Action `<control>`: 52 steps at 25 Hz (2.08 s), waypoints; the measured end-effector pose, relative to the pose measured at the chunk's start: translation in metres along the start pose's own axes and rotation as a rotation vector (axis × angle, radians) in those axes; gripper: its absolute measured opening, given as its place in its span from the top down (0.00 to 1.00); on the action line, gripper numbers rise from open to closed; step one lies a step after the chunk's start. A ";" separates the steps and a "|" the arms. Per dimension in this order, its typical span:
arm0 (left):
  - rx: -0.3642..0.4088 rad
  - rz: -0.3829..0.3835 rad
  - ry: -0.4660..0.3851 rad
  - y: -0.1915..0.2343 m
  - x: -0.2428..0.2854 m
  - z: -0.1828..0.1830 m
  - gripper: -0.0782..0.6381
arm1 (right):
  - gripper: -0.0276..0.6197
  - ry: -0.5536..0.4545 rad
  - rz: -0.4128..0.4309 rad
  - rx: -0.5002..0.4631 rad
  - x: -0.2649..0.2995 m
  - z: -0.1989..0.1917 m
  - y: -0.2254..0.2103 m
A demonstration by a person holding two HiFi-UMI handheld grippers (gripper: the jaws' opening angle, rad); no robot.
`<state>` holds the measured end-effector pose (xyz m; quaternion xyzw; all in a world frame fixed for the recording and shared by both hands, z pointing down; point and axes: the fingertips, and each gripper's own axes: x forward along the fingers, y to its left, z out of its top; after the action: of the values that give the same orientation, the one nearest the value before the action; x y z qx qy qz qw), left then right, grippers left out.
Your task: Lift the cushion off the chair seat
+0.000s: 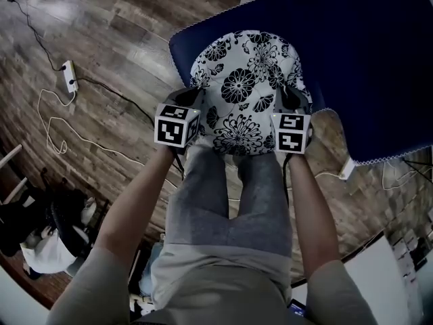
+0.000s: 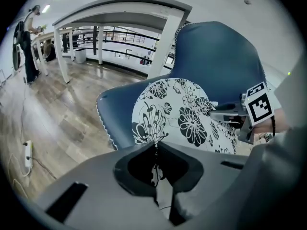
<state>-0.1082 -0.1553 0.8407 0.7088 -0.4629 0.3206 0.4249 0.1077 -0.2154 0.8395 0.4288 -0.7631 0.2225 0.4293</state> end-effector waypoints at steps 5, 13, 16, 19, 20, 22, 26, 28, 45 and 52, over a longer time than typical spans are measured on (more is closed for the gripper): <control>0.005 -0.037 -0.049 -0.021 -0.028 0.021 0.87 | 0.93 -0.038 -0.024 0.086 -0.032 0.018 -0.004; 0.014 -0.091 -0.211 -0.057 -0.121 0.068 0.87 | 0.93 -0.263 0.003 -0.039 -0.138 0.101 0.020; -0.006 -0.078 -0.284 -0.053 -0.157 0.091 0.87 | 0.93 -0.363 0.007 -0.055 -0.171 0.136 0.016; 0.000 -0.071 -0.371 -0.050 -0.204 0.135 0.87 | 0.93 -0.442 -0.002 -0.064 -0.208 0.185 0.006; 0.011 -0.069 -0.397 -0.051 -0.219 0.148 0.87 | 0.93 -0.468 -0.004 -0.062 -0.220 0.197 0.005; 0.045 -0.060 -0.448 -0.059 -0.258 0.172 0.87 | 0.93 -0.522 -0.018 -0.071 -0.254 0.222 0.005; 0.076 -0.091 -0.567 -0.102 -0.393 0.251 0.87 | 0.92 -0.667 -0.115 -0.213 -0.400 0.327 0.011; 0.112 -0.098 -0.631 -0.113 -0.415 0.280 0.87 | 0.92 -0.748 -0.146 -0.234 -0.430 0.357 0.002; -0.112 0.034 -0.088 -0.050 -0.074 0.038 0.87 | 0.92 -0.239 0.245 0.161 -0.074 0.049 0.002; -0.027 0.065 -0.203 -0.052 -0.081 0.049 0.87 | 0.92 -0.298 0.200 0.139 -0.094 0.059 0.009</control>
<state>-0.0863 -0.1570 0.7347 0.7165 -0.5306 0.2544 0.3747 0.0974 -0.2090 0.7284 0.4078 -0.8399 0.2501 0.2565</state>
